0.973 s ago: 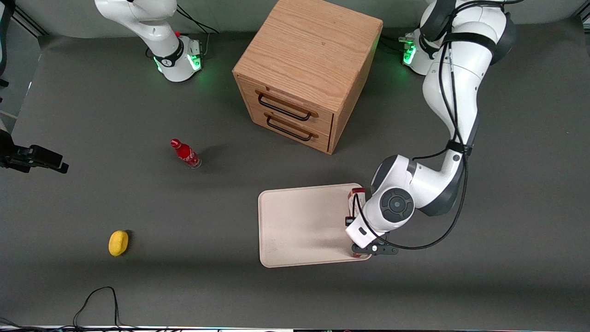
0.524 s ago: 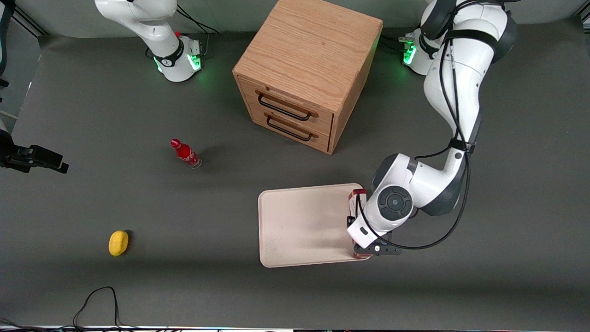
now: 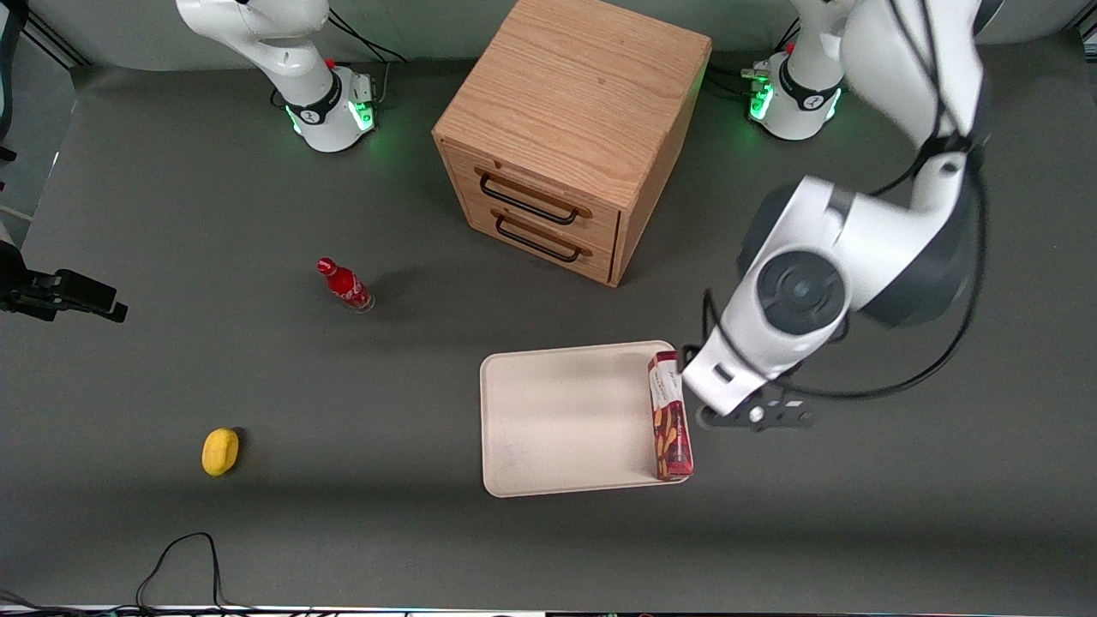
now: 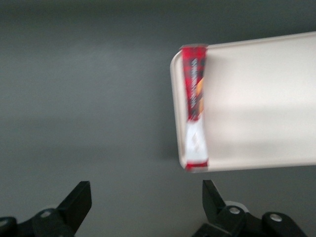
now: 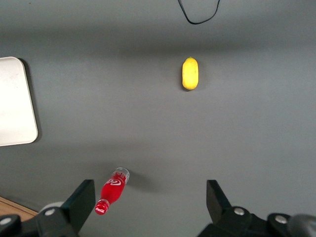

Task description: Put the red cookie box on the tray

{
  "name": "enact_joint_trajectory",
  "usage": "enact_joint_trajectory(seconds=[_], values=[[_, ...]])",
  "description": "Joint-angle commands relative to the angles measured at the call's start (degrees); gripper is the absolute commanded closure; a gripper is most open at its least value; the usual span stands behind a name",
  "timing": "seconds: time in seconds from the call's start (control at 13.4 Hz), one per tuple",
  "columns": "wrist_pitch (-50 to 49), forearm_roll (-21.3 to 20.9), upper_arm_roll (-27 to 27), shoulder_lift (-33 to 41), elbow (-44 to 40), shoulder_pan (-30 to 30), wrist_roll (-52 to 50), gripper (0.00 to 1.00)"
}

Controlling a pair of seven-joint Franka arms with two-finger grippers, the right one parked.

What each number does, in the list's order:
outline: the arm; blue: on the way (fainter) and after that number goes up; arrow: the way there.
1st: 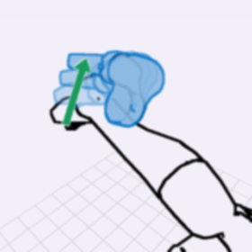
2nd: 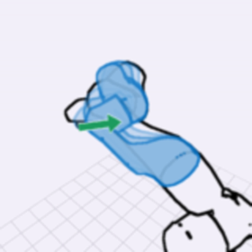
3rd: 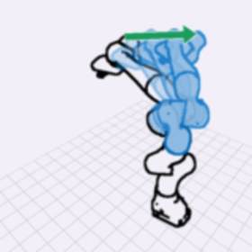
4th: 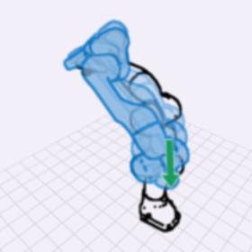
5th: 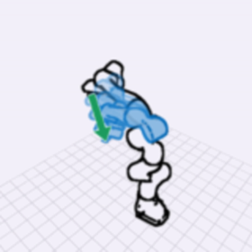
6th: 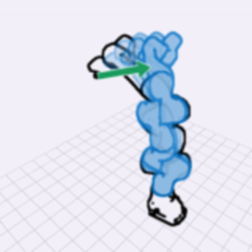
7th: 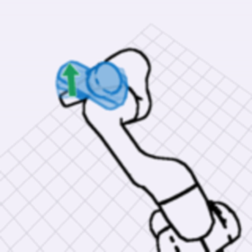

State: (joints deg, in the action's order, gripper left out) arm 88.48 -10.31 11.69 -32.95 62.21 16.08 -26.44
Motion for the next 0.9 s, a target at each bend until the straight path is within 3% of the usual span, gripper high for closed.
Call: enact_joint_trajectory(seconds=[0.0,0.45,0.82], values=[[-3.7,1.3,-0.4,7.7,5.7,-5.9,4.2,0.00],[3.7,4.3,-0.4,20.6,22.4,-17.8,13.6,0.00],[10.7,5.1,-0.5,24.6,30.5,-20.7,15.8,0.00]])
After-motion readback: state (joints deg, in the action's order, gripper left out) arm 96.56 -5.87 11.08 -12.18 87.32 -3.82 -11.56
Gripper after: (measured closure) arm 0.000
